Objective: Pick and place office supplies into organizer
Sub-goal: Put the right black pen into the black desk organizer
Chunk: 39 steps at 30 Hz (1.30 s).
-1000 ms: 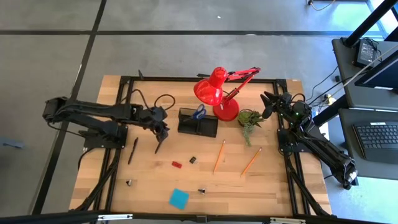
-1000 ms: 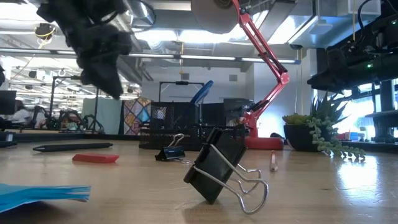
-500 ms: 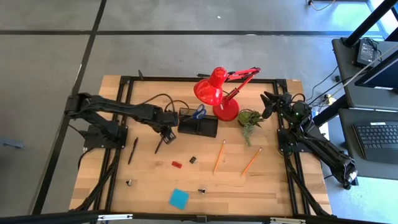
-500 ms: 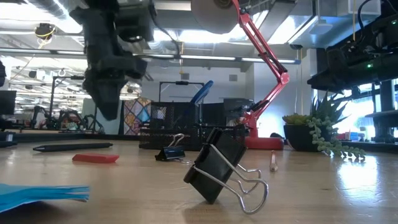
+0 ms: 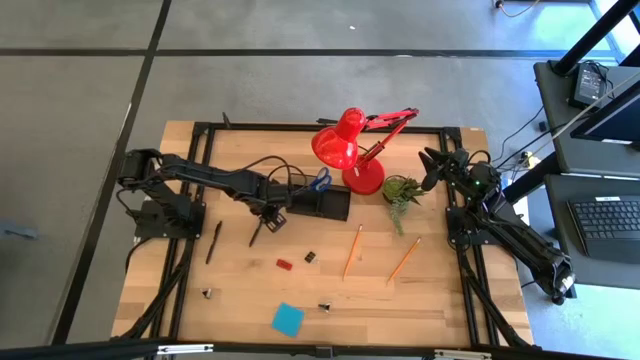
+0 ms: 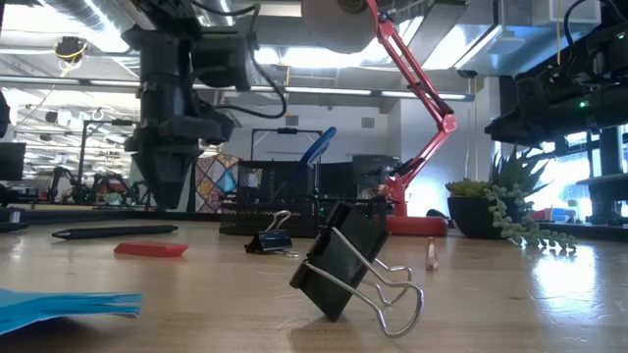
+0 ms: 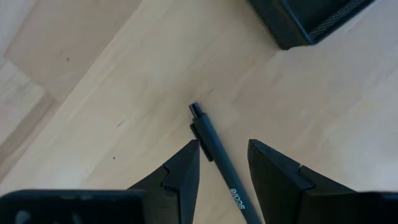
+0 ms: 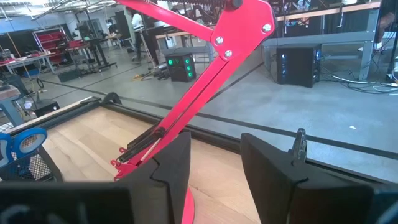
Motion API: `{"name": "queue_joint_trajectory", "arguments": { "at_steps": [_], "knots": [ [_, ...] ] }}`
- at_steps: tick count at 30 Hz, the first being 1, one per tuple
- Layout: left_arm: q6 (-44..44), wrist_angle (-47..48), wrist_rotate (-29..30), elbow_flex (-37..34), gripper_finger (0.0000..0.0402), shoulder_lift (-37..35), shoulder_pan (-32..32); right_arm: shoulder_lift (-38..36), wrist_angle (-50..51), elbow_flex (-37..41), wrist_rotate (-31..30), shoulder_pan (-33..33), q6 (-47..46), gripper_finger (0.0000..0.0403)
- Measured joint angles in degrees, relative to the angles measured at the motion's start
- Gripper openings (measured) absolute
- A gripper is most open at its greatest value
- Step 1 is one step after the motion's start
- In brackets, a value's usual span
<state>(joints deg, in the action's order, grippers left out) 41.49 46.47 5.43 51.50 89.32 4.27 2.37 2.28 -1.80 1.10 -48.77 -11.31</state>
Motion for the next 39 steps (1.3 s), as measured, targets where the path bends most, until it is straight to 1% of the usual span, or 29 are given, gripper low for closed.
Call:
{"name": "queue_joint_trajectory", "arguments": {
  "at_steps": [4,16,24,28,31,39],
  "knots": [
    [2.2,0.8,0.0,-0.4,0.0129,0.0,0.0,0.0,0.0,0.0,0.0,0.0,0.0,0.0145],
    [3.7,-0.2,1.6,-0.4,0.0129,0.3,0.0,0.0,0.0,0.0,0.0,0.0,-0.1,0.0145],
    [4.3,-0.3,1.5,-0.5,0.0129,5.8,0.2,0.0,0.0,0.0,0.0,0.0,0.0,0.0145],
    [4.3,-0.4,0.6,-0.2,0.0129,8.2,0.9,0.0,0.0,0.0,0.0,0.0,-0.1,0.0145],
    [3.0,-0.6,-0.9,-0.1,0.0129,9.0,1.4,0.0,0.0,0.0,0.0,0.0,-0.1,0.0145],
    [0.8,-0.8,-1.1,-0.2,0.0128,9.0,1.5,0.0,0.0,0.0,0.0,0.0,0.0,0.0145]
  ]
}}
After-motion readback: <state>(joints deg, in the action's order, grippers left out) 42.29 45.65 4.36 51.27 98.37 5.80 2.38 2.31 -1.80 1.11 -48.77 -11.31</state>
